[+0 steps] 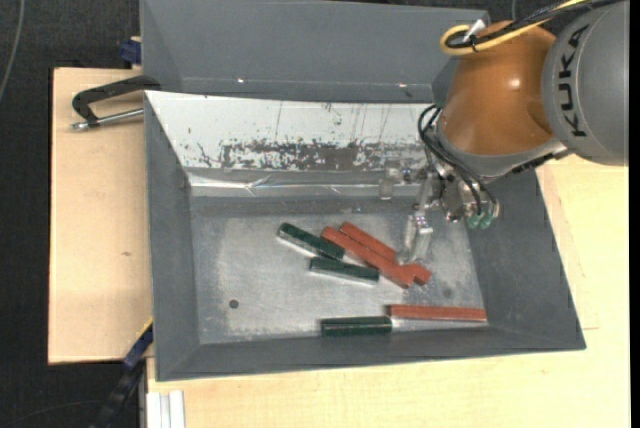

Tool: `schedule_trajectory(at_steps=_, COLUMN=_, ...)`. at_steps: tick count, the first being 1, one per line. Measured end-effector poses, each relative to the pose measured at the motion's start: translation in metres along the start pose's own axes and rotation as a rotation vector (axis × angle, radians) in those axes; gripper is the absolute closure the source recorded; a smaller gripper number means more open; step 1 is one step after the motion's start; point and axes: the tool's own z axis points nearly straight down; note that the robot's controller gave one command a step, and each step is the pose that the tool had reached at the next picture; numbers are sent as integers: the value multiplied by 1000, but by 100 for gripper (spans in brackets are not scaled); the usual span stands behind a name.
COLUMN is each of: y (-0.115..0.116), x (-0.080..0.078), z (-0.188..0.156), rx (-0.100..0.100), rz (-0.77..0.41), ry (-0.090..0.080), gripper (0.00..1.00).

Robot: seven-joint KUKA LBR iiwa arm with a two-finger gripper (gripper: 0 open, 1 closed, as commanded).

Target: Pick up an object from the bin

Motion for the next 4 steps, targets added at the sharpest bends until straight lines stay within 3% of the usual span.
schedule_trajectory(at_steps=1, y=7, x=18, z=39, rx=0, rz=58, ry=3, gripper=0)
schedule_trajectory(at_steps=2, y=23, x=22, z=96, rx=-1, rz=219, ry=8, gripper=0)
schedule_trajectory(at_steps=3, y=17, x=30, z=91, rx=1, rz=148, ry=7, gripper=100)
schedule_trajectory(at_steps=4, y=17, x=29, z=91, rx=1, rz=148, ry=7, gripper=100)
